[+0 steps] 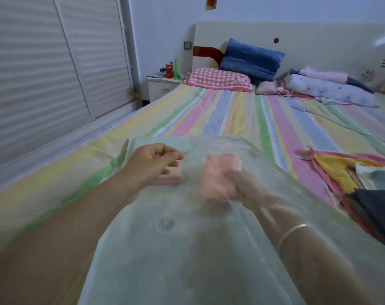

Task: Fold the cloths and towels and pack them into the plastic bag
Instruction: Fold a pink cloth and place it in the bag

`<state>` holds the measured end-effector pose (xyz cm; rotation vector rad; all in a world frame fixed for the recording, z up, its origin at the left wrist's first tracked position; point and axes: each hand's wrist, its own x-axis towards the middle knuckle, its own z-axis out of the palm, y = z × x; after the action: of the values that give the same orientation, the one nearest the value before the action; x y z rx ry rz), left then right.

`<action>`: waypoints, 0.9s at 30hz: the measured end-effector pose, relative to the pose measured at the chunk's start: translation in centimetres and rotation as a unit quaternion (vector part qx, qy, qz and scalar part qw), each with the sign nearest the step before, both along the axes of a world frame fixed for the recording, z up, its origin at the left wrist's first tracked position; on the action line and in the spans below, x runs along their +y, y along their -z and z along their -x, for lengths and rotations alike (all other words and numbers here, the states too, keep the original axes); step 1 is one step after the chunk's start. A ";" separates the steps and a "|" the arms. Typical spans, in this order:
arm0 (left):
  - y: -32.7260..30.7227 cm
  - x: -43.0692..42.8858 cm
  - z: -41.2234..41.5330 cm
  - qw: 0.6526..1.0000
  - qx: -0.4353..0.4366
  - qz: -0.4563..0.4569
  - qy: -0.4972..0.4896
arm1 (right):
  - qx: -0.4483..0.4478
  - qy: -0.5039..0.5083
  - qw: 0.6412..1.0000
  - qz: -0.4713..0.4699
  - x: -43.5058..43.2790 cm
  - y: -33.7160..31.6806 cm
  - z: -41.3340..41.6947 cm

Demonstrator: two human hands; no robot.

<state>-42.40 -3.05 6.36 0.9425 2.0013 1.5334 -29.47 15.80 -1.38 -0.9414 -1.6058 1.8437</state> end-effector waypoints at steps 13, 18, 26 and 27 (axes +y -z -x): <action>10.2 13.5 15.7 0.878 0.356 0.319 -0.009 | -0.172 -0.047 0.975 -0.131 7.2 3.1 13.1; 13.7 13.5 15.8 0.843 0.393 0.366 -0.012 | -0.237 -0.080 0.958 -0.137 7.8 3.9 15.8; 13.4 13.0 15.7 0.848 0.396 0.351 -0.007 | -0.325 0.018 0.885 -0.333 6.8 5.0 16.0; 13.5 13.0 15.8 0.852 0.394 0.344 -0.009 | -0.338 0.039 0.863 -0.374 6.9 5.3 16.1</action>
<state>-58.17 9.91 -7.13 1.3241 2.7965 0.2841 -45.60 22.66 -6.73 -1.2901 -2.3723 0.6710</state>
